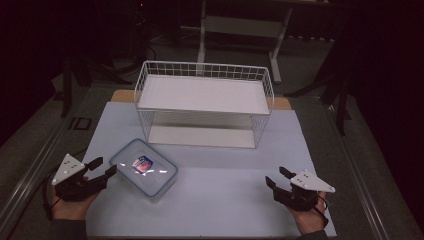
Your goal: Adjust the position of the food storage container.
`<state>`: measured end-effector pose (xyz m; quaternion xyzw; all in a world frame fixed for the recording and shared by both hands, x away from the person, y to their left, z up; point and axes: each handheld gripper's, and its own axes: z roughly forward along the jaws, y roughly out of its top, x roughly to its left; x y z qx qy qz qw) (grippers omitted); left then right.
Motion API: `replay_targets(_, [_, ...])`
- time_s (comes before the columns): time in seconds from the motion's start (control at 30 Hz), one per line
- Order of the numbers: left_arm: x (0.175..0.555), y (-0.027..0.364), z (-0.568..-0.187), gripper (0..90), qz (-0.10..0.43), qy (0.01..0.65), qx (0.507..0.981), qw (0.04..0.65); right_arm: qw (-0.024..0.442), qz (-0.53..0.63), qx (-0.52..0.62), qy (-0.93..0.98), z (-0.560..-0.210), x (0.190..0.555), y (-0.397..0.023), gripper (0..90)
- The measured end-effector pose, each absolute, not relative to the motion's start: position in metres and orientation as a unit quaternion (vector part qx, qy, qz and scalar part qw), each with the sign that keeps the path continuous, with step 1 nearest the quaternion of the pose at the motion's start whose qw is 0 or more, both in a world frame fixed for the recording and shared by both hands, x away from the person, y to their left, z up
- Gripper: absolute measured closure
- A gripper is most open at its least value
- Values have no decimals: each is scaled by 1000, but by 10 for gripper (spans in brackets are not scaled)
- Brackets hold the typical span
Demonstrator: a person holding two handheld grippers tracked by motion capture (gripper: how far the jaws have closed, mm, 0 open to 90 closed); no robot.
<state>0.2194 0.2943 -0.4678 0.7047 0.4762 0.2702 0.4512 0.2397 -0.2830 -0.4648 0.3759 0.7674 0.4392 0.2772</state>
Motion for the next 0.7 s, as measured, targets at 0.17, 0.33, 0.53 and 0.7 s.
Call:
replay_targets(0.17, [221, 294, -470, 437, 268, 475, 708, 449, 276, 443, 381, 763, -465, 239, -286, 397])
replay_targets(0.33, [224, 290, -474, 473, 257, 467, 721, 444, 274, 441, 380, 766, -465, 240, -285, 393])
replay_targets(0.53, [233, 288, -481, 572, 247, 463, 734, 431, 274, 440, 379, 767, -465, 240, -284, 387])
replay_targets(0.7, [242, 298, -487, 743, 229, 476, 728, 437, 271, 442, 383, 764, -466, 240, -285, 386])
